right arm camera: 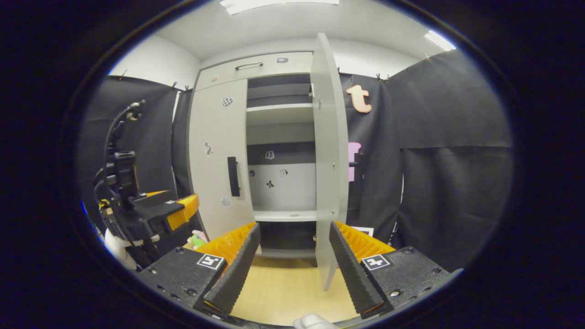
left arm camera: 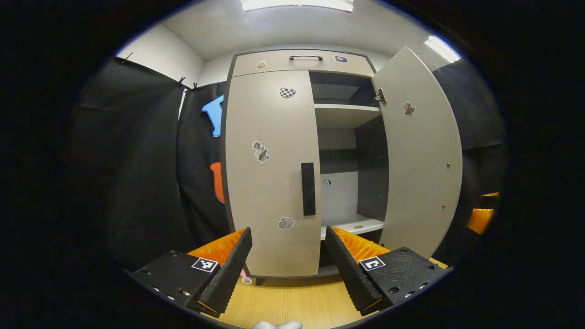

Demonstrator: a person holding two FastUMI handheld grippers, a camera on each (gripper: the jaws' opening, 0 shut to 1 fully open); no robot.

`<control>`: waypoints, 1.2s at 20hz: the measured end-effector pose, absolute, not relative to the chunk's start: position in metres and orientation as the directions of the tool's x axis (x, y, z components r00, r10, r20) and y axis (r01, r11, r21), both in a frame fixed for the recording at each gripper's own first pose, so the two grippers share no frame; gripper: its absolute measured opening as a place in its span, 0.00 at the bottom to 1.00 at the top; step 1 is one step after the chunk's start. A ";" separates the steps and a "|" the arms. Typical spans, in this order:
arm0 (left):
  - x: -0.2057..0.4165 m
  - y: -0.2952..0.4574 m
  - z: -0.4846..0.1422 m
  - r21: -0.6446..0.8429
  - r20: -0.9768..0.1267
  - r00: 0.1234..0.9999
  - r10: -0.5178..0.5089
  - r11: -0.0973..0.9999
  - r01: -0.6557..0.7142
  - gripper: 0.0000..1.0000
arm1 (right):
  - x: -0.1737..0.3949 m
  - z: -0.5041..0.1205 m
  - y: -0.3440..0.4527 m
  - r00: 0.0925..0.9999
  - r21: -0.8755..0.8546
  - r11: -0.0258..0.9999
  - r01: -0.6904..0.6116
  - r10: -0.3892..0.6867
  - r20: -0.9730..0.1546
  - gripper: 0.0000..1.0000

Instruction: Open the right door of the double-door shoe cabinet with the right hand, and open the left door with the left hand.

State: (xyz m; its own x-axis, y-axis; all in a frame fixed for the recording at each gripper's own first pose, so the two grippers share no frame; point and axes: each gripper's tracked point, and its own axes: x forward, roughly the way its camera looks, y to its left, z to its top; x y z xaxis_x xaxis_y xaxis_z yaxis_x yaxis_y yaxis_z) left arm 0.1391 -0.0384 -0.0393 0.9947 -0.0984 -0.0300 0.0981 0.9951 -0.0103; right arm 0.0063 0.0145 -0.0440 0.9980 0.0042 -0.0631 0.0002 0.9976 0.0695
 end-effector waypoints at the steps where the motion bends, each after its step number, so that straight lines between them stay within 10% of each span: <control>1: 0.152 -0.043 -0.038 -0.014 -0.021 0.993 -0.114 0.993 0.114 0.97 | 0.008 -0.044 0.017 0.998 0.060 0.998 0.008 -0.004 -0.068 0.94; 20: 0.330 -0.077 -0.032 0.011 -0.002 0.997 -0.072 0.997 0.072 0.96 | 0.022 -0.049 0.004 0.988 0.039 0.994 0.102 -0.097 -0.122 0.95; 24: 0.341 -0.081 -0.034 0.025 -0.017 0.998 -0.065 0.998 0.065 0.83 | 0.025 -0.050 0.002 0.988 0.033 0.995 0.096 -0.091 -0.128 0.95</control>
State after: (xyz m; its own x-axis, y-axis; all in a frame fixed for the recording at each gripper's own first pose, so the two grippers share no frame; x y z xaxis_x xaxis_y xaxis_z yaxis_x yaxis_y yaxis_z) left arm 0.3410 -0.0806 -0.0345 0.9978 -0.0647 -0.0165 0.0651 0.9976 0.0246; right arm 0.0253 0.0020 -0.0496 0.9876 -0.0914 -0.1277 0.0963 0.9948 0.0331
